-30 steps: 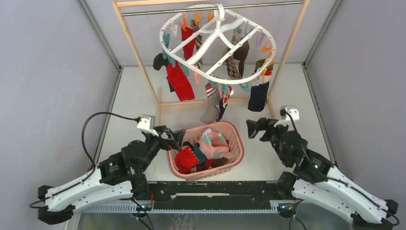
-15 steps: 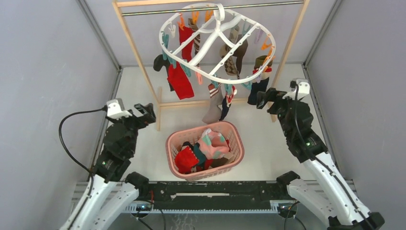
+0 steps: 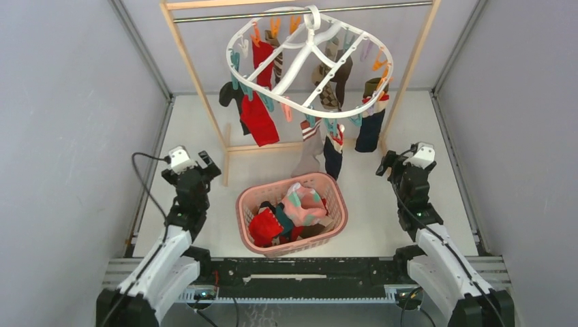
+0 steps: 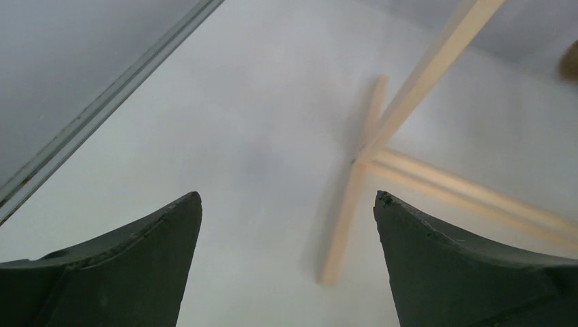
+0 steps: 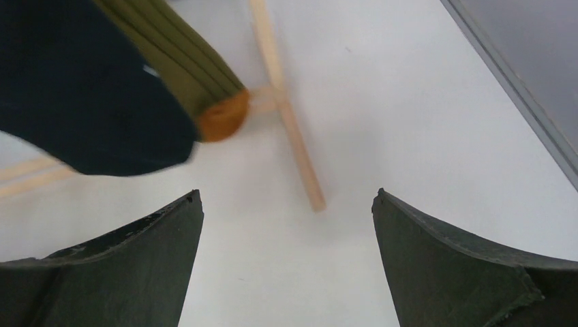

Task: Remove the socks clipped to the hanger
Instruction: Reset both arms

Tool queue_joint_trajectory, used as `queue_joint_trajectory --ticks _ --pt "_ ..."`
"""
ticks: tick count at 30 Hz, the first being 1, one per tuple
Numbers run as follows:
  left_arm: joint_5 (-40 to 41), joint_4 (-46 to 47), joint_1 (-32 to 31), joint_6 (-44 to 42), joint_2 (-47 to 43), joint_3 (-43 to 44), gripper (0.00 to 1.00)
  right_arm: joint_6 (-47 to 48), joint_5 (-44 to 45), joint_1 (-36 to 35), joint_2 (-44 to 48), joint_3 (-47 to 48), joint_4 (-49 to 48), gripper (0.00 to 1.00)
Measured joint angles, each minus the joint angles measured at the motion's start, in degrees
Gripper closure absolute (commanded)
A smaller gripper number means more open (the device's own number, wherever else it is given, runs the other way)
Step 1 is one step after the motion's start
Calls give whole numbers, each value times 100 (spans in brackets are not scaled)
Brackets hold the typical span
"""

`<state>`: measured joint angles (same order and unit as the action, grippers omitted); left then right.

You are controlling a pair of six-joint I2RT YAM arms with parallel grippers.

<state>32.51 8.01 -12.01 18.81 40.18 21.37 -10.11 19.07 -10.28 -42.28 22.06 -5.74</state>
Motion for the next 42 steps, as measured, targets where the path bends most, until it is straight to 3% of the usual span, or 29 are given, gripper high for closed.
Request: queue_joint_trajectory --ticks 7,11,16,28,35,42 --pt "-291 1993 476 -782 1193 -866 0 98 155 485 -529 -1381 -1838 0" --pt "-627 2940 726 -837 1899 -984 0 103 129 608 -1185 -1556 -2636 0" --pt "-951 3032 968 -824 2280 -962 0 127 105 647 -2065 -1475 -3565 0" --pt "-1272 3235 1056 -905 1773 -992 0 387 -114 710 -3416 -1462 -5353 0" --pt "-1147 3762 1060 -1246 1615 -1182 0 466 -188 715 -3445 -1504 -5622 0" --pt "-1364 4859 1060 -1639 2669 -1325 0 605 -227 610 -3453 -1333 -5563 0"
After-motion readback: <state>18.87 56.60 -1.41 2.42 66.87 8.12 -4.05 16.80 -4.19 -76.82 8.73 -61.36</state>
